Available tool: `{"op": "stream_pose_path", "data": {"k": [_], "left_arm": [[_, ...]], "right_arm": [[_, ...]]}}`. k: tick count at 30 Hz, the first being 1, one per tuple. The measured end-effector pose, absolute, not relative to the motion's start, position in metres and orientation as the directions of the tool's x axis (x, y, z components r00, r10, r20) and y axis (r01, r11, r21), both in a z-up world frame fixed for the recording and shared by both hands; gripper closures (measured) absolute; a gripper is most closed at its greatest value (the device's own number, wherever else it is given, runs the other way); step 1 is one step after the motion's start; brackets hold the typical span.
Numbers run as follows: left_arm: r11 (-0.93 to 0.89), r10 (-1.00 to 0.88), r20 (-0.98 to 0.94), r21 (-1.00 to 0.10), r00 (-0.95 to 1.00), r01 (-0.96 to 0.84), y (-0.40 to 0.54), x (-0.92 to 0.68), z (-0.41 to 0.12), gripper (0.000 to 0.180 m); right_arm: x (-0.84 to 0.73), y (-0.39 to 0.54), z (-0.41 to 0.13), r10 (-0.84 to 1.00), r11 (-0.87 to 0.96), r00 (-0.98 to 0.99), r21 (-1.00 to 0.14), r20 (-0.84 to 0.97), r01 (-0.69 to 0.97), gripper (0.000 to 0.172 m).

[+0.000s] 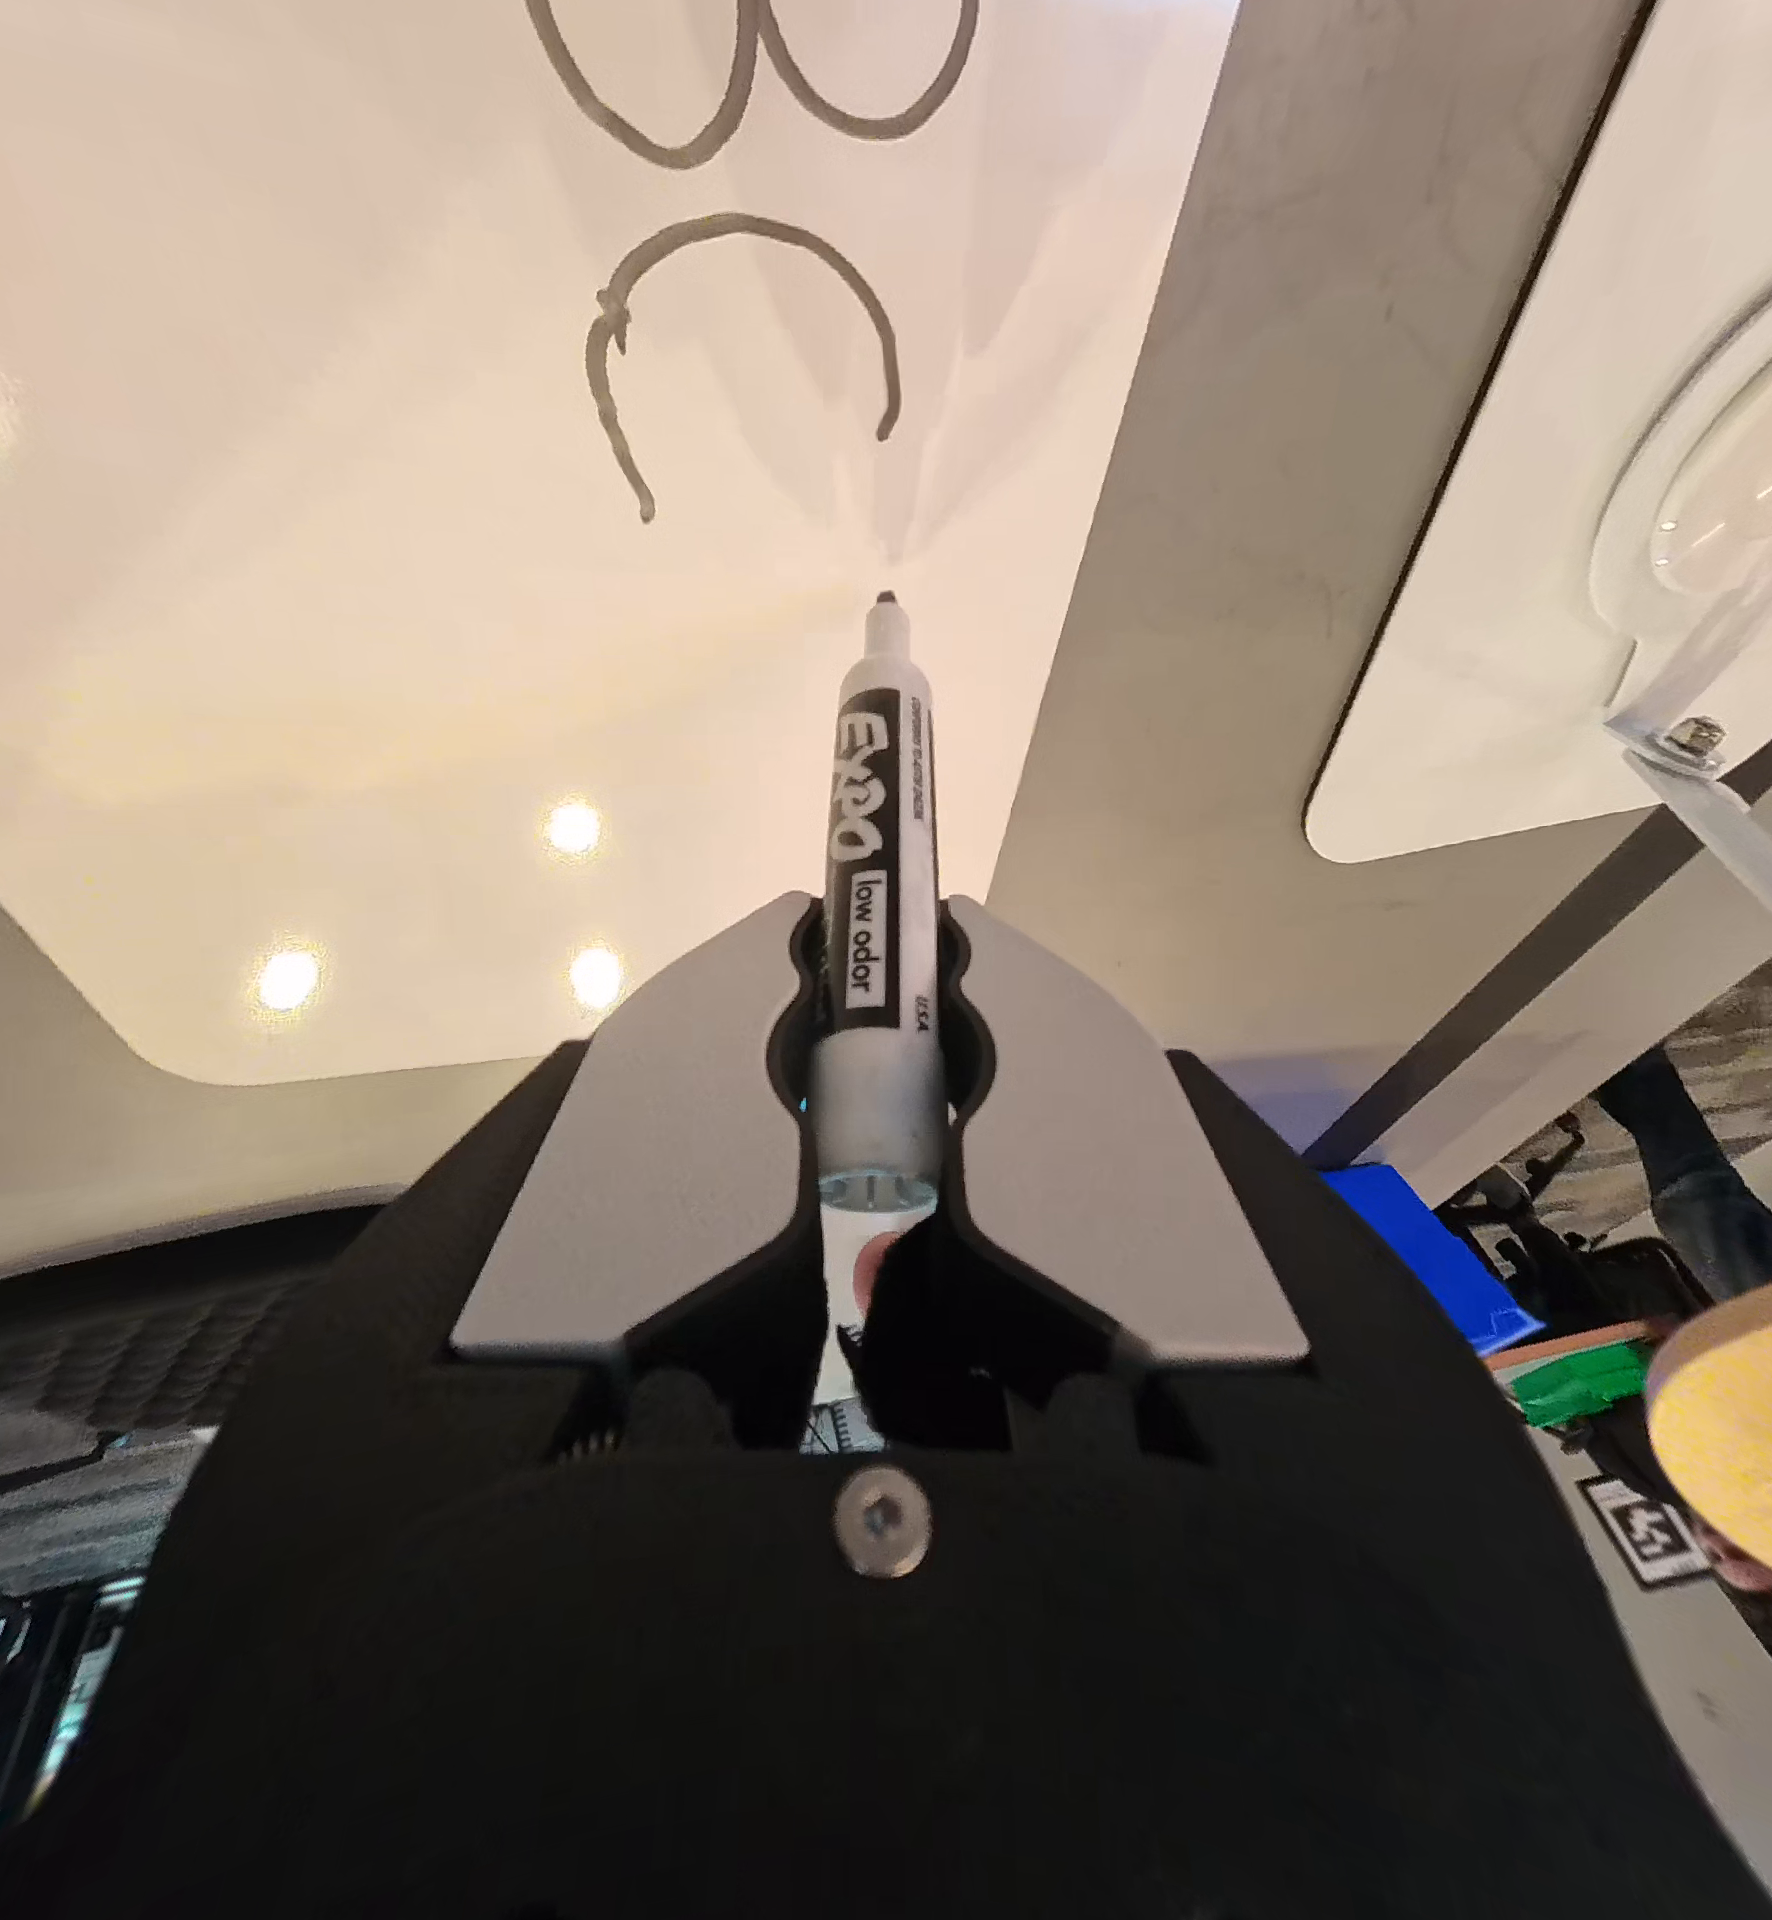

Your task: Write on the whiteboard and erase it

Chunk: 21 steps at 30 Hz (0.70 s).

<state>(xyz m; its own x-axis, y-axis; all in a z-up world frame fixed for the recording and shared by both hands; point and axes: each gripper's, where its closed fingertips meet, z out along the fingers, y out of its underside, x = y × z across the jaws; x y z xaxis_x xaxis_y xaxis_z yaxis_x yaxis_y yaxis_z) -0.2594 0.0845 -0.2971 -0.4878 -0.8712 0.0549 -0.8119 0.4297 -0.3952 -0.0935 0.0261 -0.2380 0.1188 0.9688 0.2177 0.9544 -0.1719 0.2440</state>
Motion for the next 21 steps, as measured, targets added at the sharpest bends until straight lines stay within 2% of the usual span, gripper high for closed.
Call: {"op": "stream_pose_path", "data": {"k": [21], "left_arm": [[0.428,-0.871,0.059,-0.398,-0.488,-0.812,0.084,-0.259,-0.297,0.16]], "right_arm": [[-0.095,0.009,-0.243,0.979,-0.146,0.098,0.277,0.18,0.95,0.15]]}}
